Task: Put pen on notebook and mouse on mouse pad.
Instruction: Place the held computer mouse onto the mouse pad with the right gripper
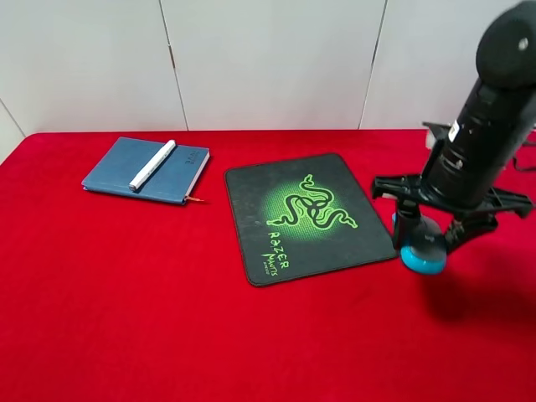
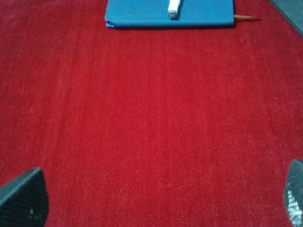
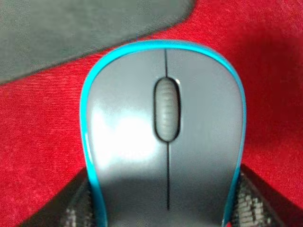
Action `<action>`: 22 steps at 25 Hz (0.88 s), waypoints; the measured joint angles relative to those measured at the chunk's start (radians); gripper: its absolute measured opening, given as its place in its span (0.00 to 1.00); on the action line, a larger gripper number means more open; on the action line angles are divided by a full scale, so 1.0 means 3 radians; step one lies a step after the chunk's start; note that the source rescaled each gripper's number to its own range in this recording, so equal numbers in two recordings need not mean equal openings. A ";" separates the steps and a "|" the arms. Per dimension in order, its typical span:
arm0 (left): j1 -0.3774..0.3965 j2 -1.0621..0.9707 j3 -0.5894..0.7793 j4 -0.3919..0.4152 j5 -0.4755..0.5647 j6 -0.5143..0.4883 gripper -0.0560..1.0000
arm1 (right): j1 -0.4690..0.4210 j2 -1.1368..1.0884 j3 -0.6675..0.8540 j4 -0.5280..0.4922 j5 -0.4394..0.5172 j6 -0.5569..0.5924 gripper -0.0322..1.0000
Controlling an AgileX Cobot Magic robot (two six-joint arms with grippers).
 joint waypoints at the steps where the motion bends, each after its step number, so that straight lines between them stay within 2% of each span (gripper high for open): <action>1: 0.0000 0.0000 0.0000 0.0000 0.0000 0.0000 1.00 | 0.0000 0.0031 -0.0056 0.0008 0.0042 -0.0064 0.03; 12: 0.0000 0.0000 0.0000 0.0000 0.0000 0.0000 1.00 | 0.0012 0.0555 -0.0677 0.0011 0.0246 -0.0525 0.03; 22: 0.0000 0.0000 0.0000 0.0000 0.0000 0.0000 1.00 | 0.0477 0.1212 -0.1596 -0.0184 0.0342 -0.0601 0.03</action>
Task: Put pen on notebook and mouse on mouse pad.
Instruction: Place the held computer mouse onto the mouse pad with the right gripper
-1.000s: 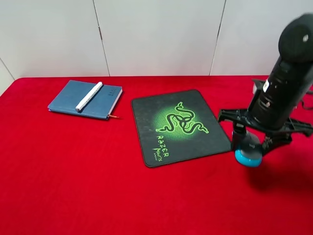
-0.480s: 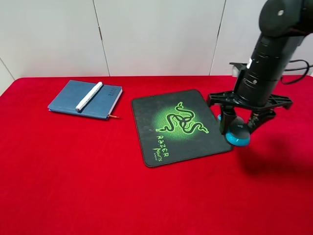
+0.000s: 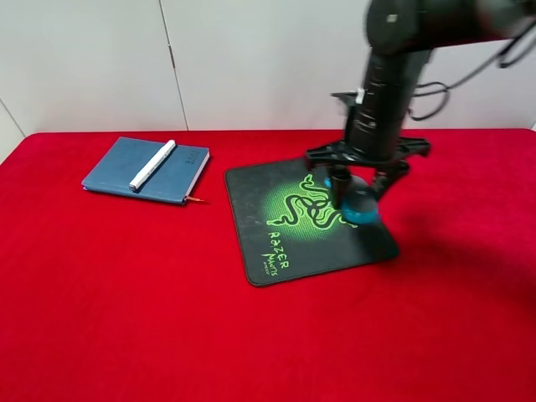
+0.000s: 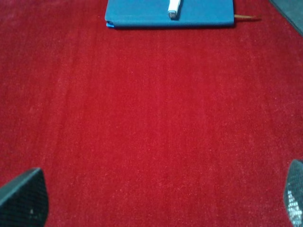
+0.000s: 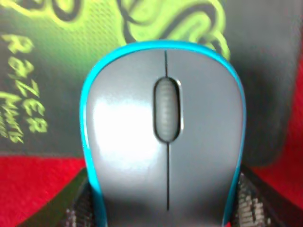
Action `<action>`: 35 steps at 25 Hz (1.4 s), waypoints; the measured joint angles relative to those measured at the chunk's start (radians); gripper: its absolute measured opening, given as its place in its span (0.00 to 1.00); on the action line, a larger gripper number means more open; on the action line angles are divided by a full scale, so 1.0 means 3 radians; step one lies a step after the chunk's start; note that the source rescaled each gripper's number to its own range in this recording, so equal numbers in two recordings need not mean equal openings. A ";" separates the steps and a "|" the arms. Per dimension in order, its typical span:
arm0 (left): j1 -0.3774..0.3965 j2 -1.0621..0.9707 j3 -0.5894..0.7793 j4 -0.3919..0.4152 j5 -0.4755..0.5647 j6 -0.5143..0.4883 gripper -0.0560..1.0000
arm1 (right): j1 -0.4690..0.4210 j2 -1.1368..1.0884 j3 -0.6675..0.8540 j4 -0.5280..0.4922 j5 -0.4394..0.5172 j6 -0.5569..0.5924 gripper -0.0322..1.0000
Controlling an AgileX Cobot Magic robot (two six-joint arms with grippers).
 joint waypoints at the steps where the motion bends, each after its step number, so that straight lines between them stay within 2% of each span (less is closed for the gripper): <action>1: 0.0000 0.0000 0.0000 0.0000 0.0000 0.0000 1.00 | 0.0030 0.0071 -0.0095 -0.0002 0.0007 -0.0014 0.03; 6: 0.0000 0.0000 0.0000 0.0000 0.0000 0.0000 1.00 | 0.0116 0.0462 -0.0582 0.0001 0.0063 -0.0081 0.03; 11: 0.0000 0.0000 0.0000 0.0000 0.0000 0.0000 1.00 | 0.0116 0.0753 -0.0816 0.0010 0.0072 -0.0091 0.03; 20: 0.0000 0.0000 0.0000 0.0000 0.0000 0.0000 1.00 | 0.0116 0.0927 -0.0860 -0.0002 -0.0124 -0.0098 0.03; 33: 0.0000 0.0000 0.0000 0.0000 0.0000 0.0000 1.00 | 0.0116 0.1041 -0.0869 -0.0016 -0.0176 -0.0098 0.04; 34: 0.0000 0.0000 0.0000 0.0000 0.0000 0.0000 1.00 | 0.0116 0.1041 -0.0869 -0.0016 -0.0176 -0.0098 0.19; 35: 0.0000 0.0000 0.0000 0.0000 0.0000 0.0000 1.00 | 0.0116 0.1041 -0.0869 -0.0016 -0.0177 -0.0101 0.49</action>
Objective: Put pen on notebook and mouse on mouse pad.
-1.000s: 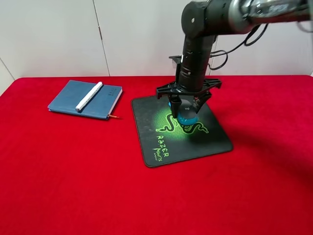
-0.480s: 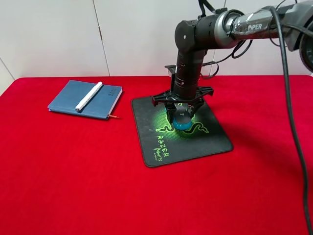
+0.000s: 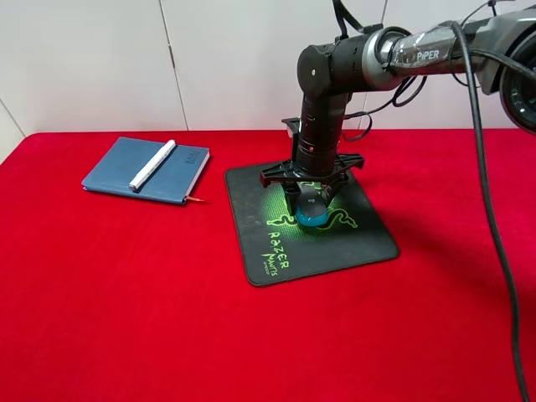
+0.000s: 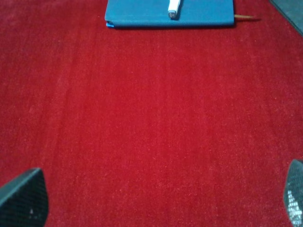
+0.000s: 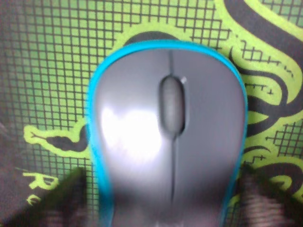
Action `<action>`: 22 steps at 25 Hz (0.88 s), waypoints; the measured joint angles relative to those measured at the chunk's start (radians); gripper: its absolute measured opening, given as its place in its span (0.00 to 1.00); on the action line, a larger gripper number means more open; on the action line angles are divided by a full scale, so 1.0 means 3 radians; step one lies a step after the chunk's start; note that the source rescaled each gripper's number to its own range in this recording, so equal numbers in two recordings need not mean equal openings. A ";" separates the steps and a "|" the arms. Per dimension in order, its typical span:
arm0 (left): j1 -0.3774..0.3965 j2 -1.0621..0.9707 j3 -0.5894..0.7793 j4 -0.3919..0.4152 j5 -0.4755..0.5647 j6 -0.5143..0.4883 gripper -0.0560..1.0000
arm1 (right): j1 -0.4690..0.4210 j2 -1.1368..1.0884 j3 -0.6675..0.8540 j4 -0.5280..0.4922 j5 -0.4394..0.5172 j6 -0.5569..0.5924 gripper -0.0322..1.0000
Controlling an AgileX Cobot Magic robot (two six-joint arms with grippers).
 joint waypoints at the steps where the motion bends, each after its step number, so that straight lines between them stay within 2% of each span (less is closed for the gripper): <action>1: 0.0000 0.0000 0.0000 0.0000 0.0000 0.0000 1.00 | 0.0000 0.0000 0.0000 0.0000 0.0000 -0.0008 0.70; 3: 0.0000 0.0000 0.0000 0.0000 0.0000 0.0000 1.00 | 0.0000 0.0000 0.0000 0.0003 0.0000 -0.0043 0.89; 5: 0.0000 0.0000 0.0000 0.0000 0.0000 0.0000 1.00 | 0.0000 -0.0006 -0.0019 0.0003 0.0012 -0.0062 0.97; 8: 0.0000 0.0000 0.0000 0.0000 0.0000 0.0000 1.00 | 0.0000 -0.0006 -0.0112 0.0003 0.0104 -0.0075 1.00; 13: 0.0000 0.0000 0.0000 0.0000 0.0000 0.0000 1.00 | 0.0000 -0.0006 -0.0396 0.0003 0.0368 -0.0148 1.00; 22: 0.0000 0.0000 0.0000 0.0000 0.0000 0.0000 1.00 | 0.0000 -0.0203 -0.0498 0.0053 0.0420 -0.0213 1.00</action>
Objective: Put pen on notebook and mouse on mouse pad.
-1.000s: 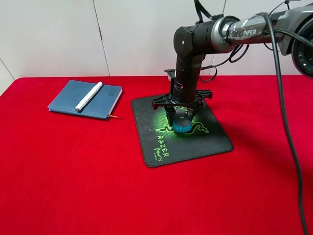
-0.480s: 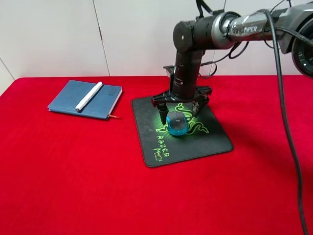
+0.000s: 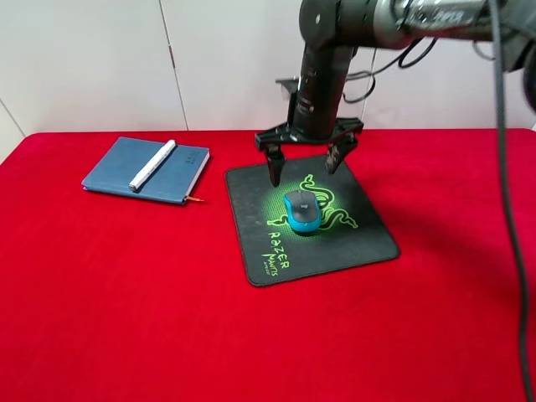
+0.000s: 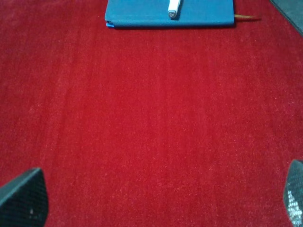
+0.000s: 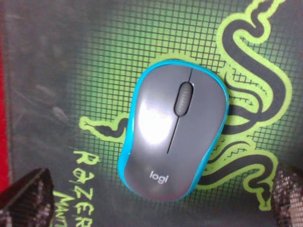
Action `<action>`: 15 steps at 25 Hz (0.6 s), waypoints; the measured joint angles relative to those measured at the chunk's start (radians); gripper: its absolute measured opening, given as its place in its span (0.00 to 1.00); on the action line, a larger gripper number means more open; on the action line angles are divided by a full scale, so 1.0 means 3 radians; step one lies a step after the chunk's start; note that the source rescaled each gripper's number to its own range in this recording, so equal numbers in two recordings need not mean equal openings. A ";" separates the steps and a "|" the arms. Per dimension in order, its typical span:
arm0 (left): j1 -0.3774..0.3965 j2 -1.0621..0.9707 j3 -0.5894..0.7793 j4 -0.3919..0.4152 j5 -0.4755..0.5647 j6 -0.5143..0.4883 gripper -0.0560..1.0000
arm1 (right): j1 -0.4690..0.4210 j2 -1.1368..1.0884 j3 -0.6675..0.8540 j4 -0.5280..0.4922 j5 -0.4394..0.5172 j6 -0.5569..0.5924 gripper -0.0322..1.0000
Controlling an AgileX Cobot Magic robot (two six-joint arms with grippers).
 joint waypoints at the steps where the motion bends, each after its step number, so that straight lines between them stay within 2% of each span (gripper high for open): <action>1: 0.0000 0.0000 0.0000 0.0000 0.0000 0.0000 1.00 | 0.0000 -0.0055 0.0000 0.0000 0.0000 -0.0016 1.00; 6: 0.0000 0.0000 0.0000 -0.0004 0.0000 0.0000 1.00 | 0.0000 -0.0463 0.0175 0.0003 0.0000 -0.0079 1.00; 15: 0.0000 0.0000 0.0000 -0.0004 0.0000 0.0000 1.00 | 0.0000 -0.1426 0.0992 -0.0017 0.0013 -0.0121 1.00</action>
